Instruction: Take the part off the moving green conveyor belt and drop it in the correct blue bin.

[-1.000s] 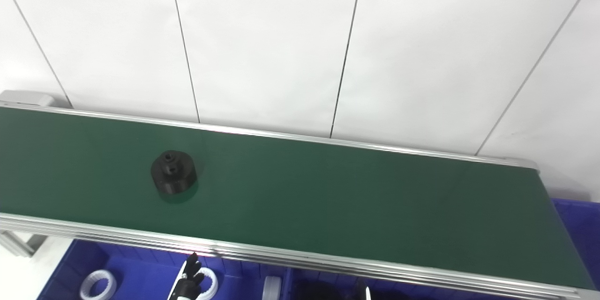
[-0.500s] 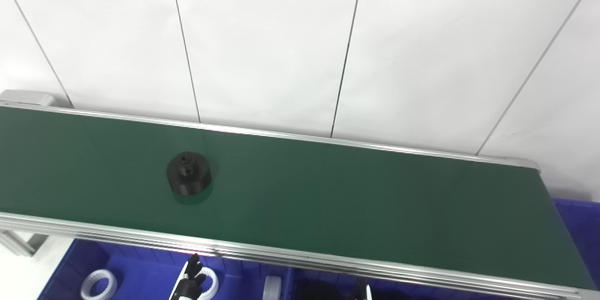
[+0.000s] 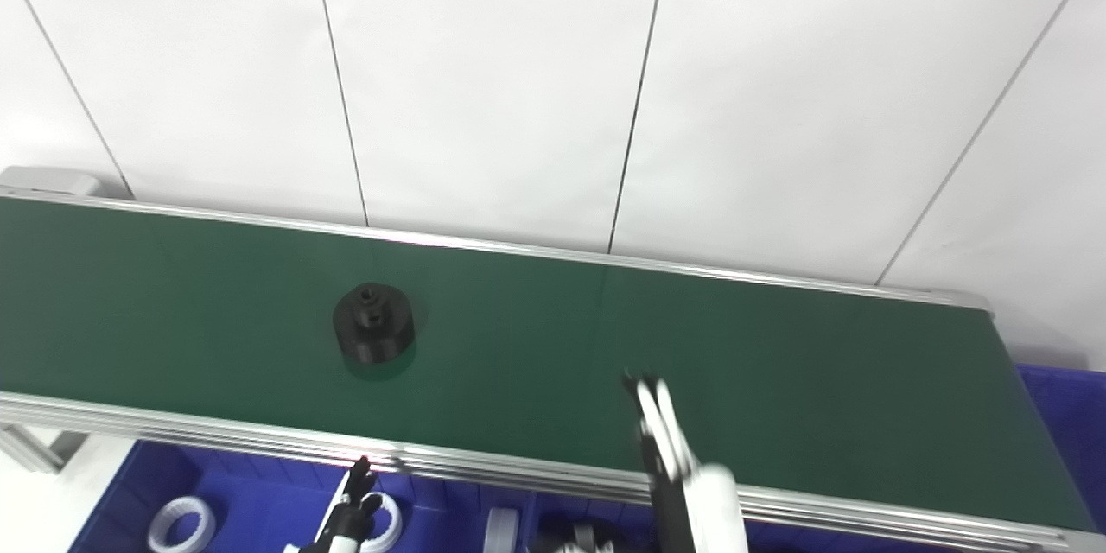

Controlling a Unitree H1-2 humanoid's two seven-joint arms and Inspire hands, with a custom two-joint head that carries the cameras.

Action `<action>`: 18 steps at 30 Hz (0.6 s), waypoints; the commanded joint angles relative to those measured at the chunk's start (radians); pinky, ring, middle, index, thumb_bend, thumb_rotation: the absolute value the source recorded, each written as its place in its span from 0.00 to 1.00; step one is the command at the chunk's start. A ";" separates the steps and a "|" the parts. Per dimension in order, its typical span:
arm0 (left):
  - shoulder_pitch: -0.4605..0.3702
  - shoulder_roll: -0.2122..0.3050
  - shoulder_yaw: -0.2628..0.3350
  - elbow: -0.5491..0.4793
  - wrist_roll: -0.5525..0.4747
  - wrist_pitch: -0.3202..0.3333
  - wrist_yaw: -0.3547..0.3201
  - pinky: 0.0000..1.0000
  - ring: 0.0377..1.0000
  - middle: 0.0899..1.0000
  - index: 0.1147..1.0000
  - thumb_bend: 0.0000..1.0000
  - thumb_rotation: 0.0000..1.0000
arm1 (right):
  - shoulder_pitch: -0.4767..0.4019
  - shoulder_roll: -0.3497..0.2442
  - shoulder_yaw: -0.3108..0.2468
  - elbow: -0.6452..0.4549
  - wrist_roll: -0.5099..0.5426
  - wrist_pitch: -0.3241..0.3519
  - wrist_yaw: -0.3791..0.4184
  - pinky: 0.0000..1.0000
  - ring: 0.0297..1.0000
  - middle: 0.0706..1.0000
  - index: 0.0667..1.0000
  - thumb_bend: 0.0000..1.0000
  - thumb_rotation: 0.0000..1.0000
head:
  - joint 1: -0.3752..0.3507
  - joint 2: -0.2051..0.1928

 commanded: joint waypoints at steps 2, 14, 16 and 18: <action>-0.025 -0.047 -0.025 -0.027 -0.007 0.002 -0.008 1.00 0.98 1.00 1.00 0.58 0.99 | -0.097 0.005 0.009 -0.100 -0.062 0.110 0.109 0.69 0.89 0.97 0.94 1.00 0.33 | -0.006 0.006; -0.037 -0.056 -0.036 -0.008 0.002 -0.006 -0.002 1.00 0.98 0.99 1.00 0.59 1.00 | -0.423 -0.049 0.028 -0.022 -0.208 0.303 0.337 0.62 0.89 1.00 0.98 1.00 0.34 | 0.007 -0.002; -0.037 -0.059 -0.038 -0.007 0.001 -0.003 -0.001 1.00 0.98 1.00 1.00 0.59 0.99 | -0.493 -0.043 0.034 0.009 -0.222 0.370 0.407 0.63 0.90 1.00 0.97 1.00 0.32 | 0.012 -0.005; -0.036 -0.063 -0.040 -0.005 0.007 -0.004 0.003 1.00 0.98 1.00 1.00 0.59 0.99 | -0.554 -0.037 0.043 0.054 -0.237 0.417 0.445 0.65 0.93 1.00 0.96 1.00 0.29 | 0.017 -0.004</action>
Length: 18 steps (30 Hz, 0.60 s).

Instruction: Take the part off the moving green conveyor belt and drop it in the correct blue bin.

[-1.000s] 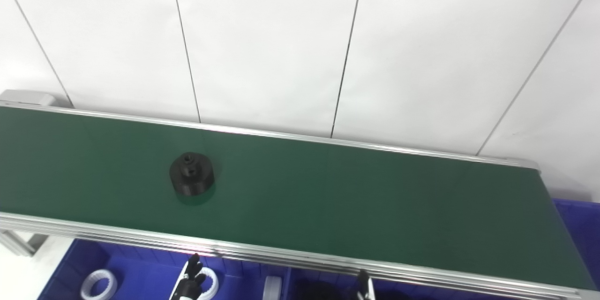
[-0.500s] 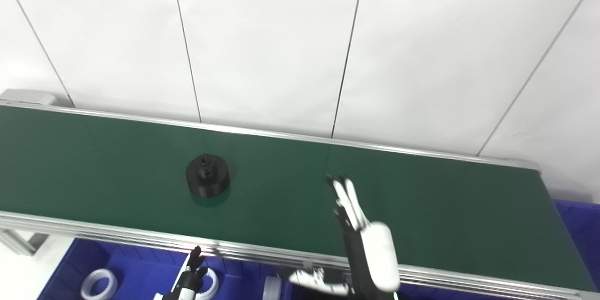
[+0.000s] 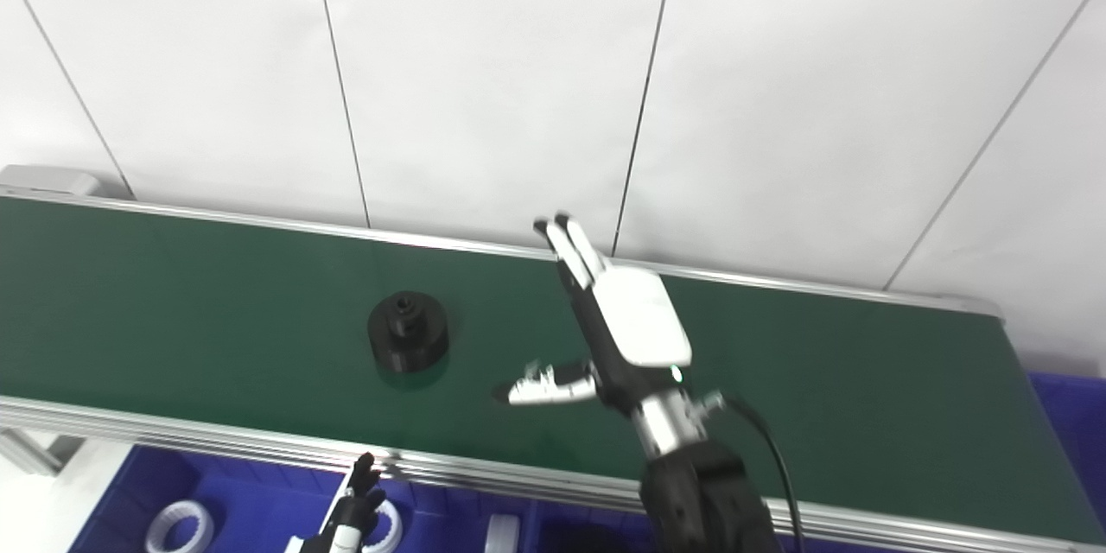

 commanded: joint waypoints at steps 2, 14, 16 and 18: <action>-0.021 -0.065 -0.041 -0.011 0.017 -0.028 0.006 1.00 0.98 0.99 1.00 0.58 0.99 | -0.110 0.014 0.017 0.051 -0.025 0.067 0.025 0.66 0.94 1.00 0.95 1.00 0.28 | 0.007 0.001; -0.010 -0.074 -0.056 -0.008 0.028 -0.042 0.011 1.00 0.97 0.99 1.00 0.57 0.99 | -0.321 0.002 0.141 0.288 -0.105 0.171 0.111 0.61 0.93 1.00 0.92 1.00 0.22 | 0.020 -0.004; -0.008 -0.077 -0.058 -0.008 0.031 -0.046 0.014 1.00 0.97 0.98 1.00 0.56 0.99 | -0.348 0.007 0.167 0.329 -0.121 0.192 0.125 0.58 0.90 0.97 0.91 1.00 0.21 | 0.020 -0.005; -0.006 -0.079 -0.061 -0.009 0.032 -0.046 0.015 1.00 0.97 0.97 1.00 0.55 0.99 | -0.371 0.012 0.192 0.366 -0.133 0.212 0.138 0.56 0.88 0.96 0.90 1.00 0.21 | 0.022 -0.004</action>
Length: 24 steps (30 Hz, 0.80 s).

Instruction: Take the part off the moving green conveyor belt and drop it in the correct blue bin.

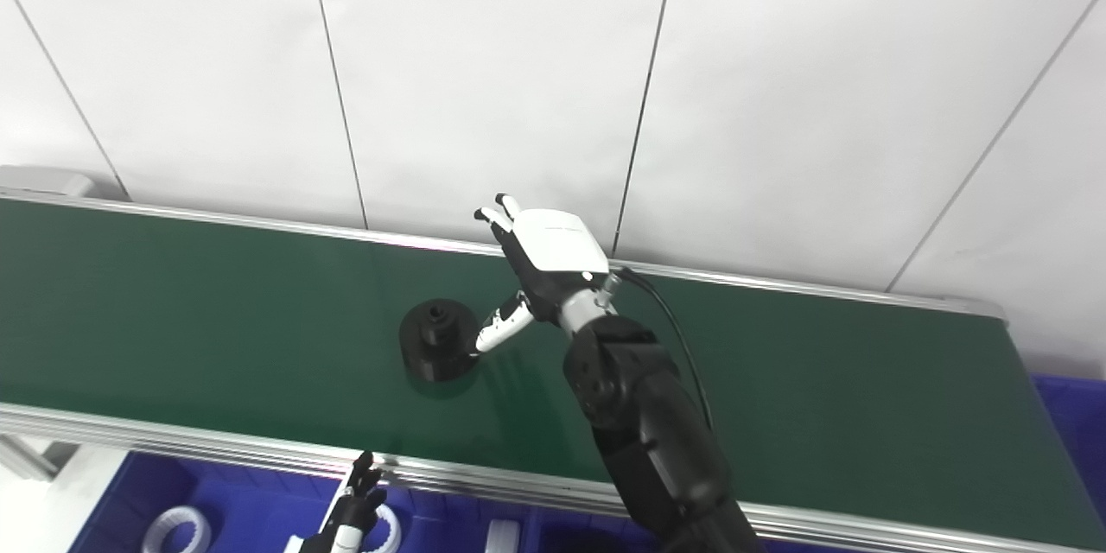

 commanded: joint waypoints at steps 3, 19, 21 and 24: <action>-0.002 -0.084 -0.060 -0.006 0.007 -0.056 0.007 1.00 0.98 0.98 1.00 0.55 1.00 | -0.083 0.019 0.049 0.042 -0.030 0.046 0.023 0.55 0.86 0.95 0.89 1.00 0.18 | 0.007 0.001; 0.037 -0.108 -0.093 -0.054 -0.016 -0.031 0.001 1.00 1.00 0.98 1.00 0.52 0.99 | -0.123 0.002 0.184 0.213 -0.024 0.059 0.151 0.51 0.72 0.84 0.85 1.00 0.18 | 0.026 0.022; 0.040 -0.110 -0.095 -0.058 -0.023 -0.031 -0.001 1.00 1.00 0.98 1.00 0.52 0.98 | -0.118 0.001 0.192 0.225 -0.023 0.062 0.154 0.52 0.71 0.84 0.84 1.00 0.17 | 0.028 0.024; 0.045 -0.109 -0.097 -0.069 -0.025 -0.020 -0.002 1.00 1.00 0.98 1.00 0.54 0.98 | -0.118 -0.007 0.216 0.261 -0.036 0.063 0.160 0.49 0.67 0.81 0.81 1.00 0.16 | 0.026 0.029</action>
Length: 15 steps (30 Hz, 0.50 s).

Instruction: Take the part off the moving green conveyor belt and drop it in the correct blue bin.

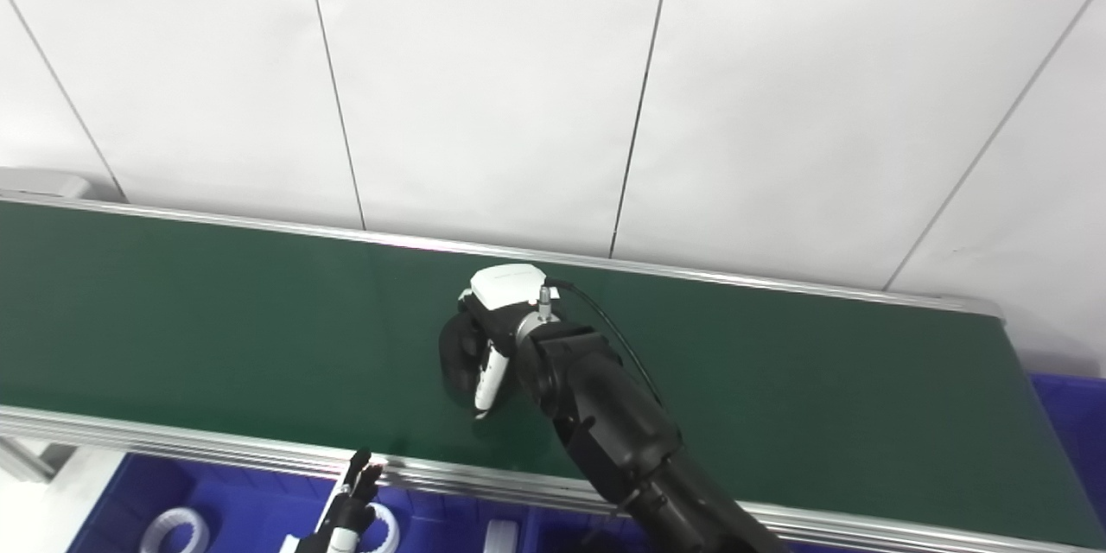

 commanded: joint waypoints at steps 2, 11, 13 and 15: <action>0.018 -0.109 -0.087 -0.041 -0.012 0.001 -0.001 1.00 1.00 0.98 1.00 0.54 0.99 | -0.032 -0.009 0.042 0.036 -0.017 0.026 0.060 0.44 0.60 0.74 0.78 0.99 0.11 | -0.001 0.004; 0.024 -0.107 -0.088 -0.062 -0.029 0.026 -0.005 1.00 0.99 0.98 1.00 0.55 0.98 | 0.003 -0.015 0.033 0.030 -0.013 0.027 -0.063 0.28 0.39 0.43 0.54 0.52 0.01 | -0.003 0.010; 0.025 -0.105 -0.088 -0.067 -0.026 0.032 -0.005 1.00 0.98 0.97 1.00 0.55 0.98 | 0.019 -0.010 0.026 0.038 0.001 0.010 -0.131 0.29 0.38 0.40 0.51 0.52 0.01 | -0.004 0.012; 0.027 -0.102 -0.089 -0.068 -0.023 0.034 -0.006 1.00 0.98 0.97 1.00 0.57 0.98 | 0.035 -0.003 0.015 0.045 0.023 0.002 -0.187 0.27 0.34 0.39 0.50 0.52 0.01 | -0.005 0.013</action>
